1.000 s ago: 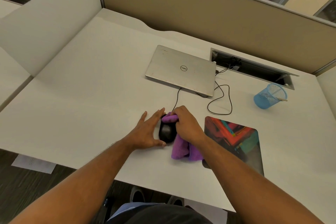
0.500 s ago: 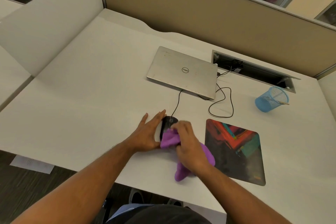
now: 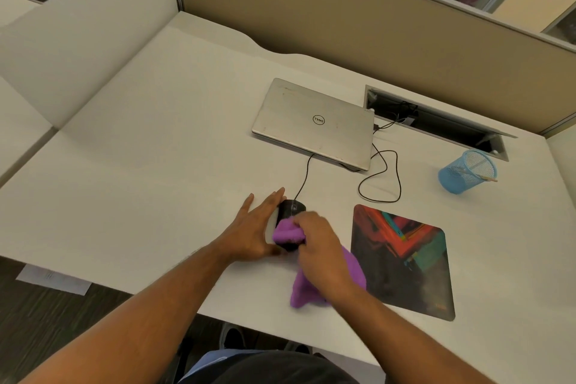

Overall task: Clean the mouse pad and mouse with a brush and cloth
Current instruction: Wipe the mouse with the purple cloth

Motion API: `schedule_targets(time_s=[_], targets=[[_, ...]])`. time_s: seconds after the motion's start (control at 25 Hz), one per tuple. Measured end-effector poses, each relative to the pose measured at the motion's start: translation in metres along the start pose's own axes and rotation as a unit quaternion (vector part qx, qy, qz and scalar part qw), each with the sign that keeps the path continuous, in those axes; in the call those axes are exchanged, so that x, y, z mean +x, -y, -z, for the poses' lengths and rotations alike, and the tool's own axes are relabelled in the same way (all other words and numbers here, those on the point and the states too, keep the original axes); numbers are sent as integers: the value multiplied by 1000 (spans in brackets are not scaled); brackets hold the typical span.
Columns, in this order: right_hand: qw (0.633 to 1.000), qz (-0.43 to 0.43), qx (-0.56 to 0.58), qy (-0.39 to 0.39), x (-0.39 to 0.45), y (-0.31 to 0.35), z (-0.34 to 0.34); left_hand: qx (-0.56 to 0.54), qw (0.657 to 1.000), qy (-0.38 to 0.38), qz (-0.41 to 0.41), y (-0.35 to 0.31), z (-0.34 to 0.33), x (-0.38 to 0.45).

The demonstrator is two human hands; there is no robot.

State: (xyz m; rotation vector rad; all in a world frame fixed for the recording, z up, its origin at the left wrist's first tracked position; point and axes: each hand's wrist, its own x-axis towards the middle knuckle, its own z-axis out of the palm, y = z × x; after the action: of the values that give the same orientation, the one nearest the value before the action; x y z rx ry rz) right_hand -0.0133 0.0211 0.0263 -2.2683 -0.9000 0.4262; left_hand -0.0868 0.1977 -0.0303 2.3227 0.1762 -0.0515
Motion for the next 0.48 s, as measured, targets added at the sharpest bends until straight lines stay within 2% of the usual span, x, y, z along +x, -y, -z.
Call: schedule_targets(time_s=[0.12, 0.16, 0.2, 0.32, 0.4, 0.48], targets=[[988, 136, -68, 38, -24, -1, -2, 3, 1000, -4, -10, 0, -1, 0], [988, 142, -55, 40, -17, -2, 1, 2, 1000, -5, -10, -1, 0, 1], [993, 113, -26, 37, -6, -1, 4, 2, 1000, -6, -7, -1, 0, 1], [999, -47, 24, 3, 44, -6, 12, 5, 1000, -1, 7, -1, 1, 3], [996, -84, -11, 7, 72, -15, 16, 14, 1000, -2, 17, -2, 0, 3], [995, -79, -58, 30, 89, -18, 18, 19, 1000, 0, 23, -3, 0, 3]])
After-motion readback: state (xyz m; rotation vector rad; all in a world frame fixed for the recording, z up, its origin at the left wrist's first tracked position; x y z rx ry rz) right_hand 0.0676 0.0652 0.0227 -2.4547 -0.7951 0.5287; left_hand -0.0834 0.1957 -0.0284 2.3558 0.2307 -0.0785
